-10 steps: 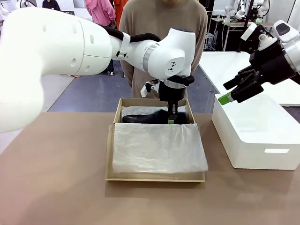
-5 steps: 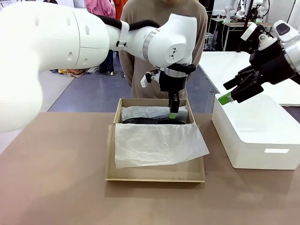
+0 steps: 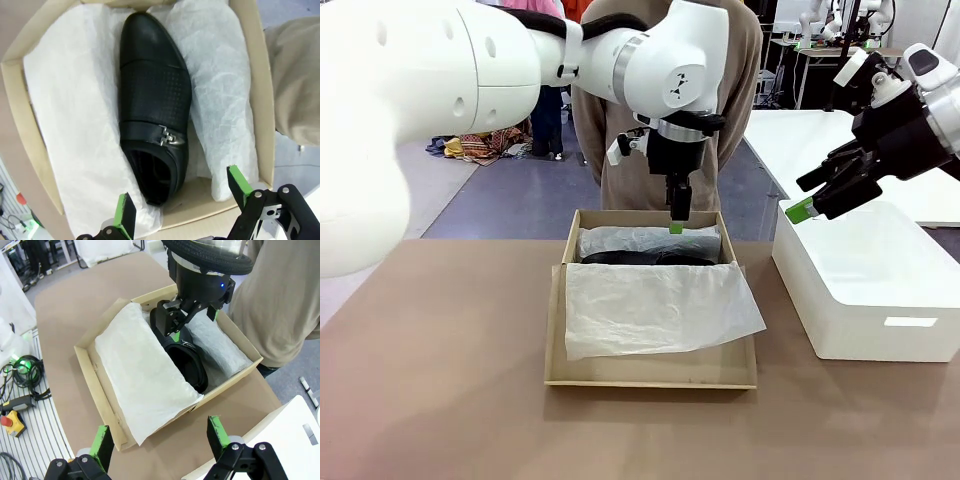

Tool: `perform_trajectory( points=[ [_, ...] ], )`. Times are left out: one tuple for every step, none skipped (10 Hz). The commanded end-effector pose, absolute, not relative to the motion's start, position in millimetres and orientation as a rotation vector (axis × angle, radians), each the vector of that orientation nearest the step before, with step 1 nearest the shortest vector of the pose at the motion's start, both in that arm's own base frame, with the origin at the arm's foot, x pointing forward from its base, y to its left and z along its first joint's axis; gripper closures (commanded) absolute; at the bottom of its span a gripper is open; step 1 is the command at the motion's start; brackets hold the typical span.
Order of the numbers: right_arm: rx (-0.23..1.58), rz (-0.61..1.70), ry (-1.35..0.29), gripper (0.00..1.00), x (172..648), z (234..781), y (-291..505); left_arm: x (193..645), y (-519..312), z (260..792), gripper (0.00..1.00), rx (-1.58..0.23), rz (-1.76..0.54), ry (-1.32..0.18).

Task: Pack the shoes into the box.
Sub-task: Place the other shoe of the Shoes into the Shoes Box, then close the Shoes Box.

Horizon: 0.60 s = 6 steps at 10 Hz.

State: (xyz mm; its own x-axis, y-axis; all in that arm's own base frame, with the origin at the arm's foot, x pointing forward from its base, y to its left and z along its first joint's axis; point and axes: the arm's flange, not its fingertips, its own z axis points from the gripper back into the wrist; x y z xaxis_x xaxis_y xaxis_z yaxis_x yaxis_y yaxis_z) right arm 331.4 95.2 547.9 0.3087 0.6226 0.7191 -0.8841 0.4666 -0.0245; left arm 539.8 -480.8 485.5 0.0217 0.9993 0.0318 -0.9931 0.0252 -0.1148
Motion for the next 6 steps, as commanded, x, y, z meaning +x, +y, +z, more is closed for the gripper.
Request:
perform_trajectory(
  points=[
    [0.435, 1.05, -0.752, 0.0, 334.7, 547.5, 94.7, 527.7, -494.0, 489.8, 0.0, -0.078, 1.528, -0.119],
    [0.435, 1.05, -0.752, 0.0, 334.7, 547.5, 94.7, 527.7, -494.0, 489.8, 0.0, -0.078, 1.528, -0.119],
    [0.435, 1.05, -0.752, 0.0, 334.7, 547.5, 94.7, 527.7, -494.0, 489.8, 0.0, -0.078, 1.528, -0.119],
    [0.435, 1.05, -0.752, 0.0, 334.7, 547.5, 94.7, 527.7, -494.0, 489.8, 0.0, -0.078, 1.528, -0.119],
    [0.435, 1.05, -0.752, 0.0, 334.7, 547.5, 94.7, 527.7, -494.0, 489.8, 0.0, -0.078, 1.528, -0.119],
    [0.435, 1.05, -0.752, 0.0, 334.7, 547.5, 94.7, 527.7, -494.0, 489.8, 0.0, -0.078, 1.528, -0.119]
  ],
)
